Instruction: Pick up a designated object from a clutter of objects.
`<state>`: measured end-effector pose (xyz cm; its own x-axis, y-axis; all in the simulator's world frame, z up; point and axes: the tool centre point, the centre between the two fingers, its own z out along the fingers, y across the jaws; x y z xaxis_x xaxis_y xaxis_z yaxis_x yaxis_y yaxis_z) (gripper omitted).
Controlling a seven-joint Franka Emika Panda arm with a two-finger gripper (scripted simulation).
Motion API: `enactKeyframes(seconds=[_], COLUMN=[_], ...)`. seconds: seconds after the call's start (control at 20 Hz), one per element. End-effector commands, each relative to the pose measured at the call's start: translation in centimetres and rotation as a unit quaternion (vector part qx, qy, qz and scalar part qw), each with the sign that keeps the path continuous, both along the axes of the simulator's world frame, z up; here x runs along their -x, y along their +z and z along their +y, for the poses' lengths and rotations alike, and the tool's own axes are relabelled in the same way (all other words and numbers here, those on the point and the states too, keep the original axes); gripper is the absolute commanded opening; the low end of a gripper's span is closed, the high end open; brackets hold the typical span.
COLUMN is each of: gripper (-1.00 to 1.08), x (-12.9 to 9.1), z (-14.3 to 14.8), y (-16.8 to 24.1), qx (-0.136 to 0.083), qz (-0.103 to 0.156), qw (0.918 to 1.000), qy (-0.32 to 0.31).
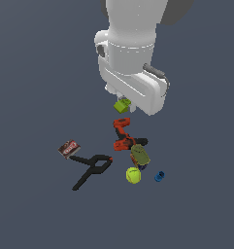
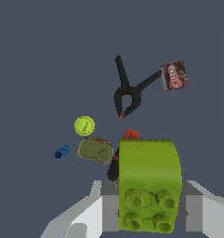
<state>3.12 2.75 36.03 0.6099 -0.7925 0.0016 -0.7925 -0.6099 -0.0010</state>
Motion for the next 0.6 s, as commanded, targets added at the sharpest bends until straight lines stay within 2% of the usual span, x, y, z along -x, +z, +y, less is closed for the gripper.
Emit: enactKeyframes(seconds=[0.0, 0.55], gripper=[-1.00, -1.00], x=[-0.5, -1.5], z=[0.0, -0.1], y=[1.2, 3.3], qx=[0.000, 0.000], qz=[0.001, 0.001], qw=[1.0000, 1.0000], qy=[0.000, 0.000])
